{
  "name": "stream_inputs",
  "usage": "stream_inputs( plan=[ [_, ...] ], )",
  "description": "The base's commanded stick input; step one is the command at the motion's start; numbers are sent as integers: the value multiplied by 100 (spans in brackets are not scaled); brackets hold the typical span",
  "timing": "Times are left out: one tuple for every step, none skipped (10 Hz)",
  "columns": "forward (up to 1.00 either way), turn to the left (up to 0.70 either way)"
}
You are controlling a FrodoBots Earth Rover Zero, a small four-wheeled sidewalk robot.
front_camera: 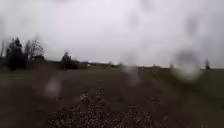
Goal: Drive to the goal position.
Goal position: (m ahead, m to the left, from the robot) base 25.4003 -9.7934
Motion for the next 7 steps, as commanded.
stream_inputs(
  plan=[
    [100,0],
    [100,0],
    [100,0],
    [100,0],
    [100,0],
    [100,0],
    [100,0]
  ],
)
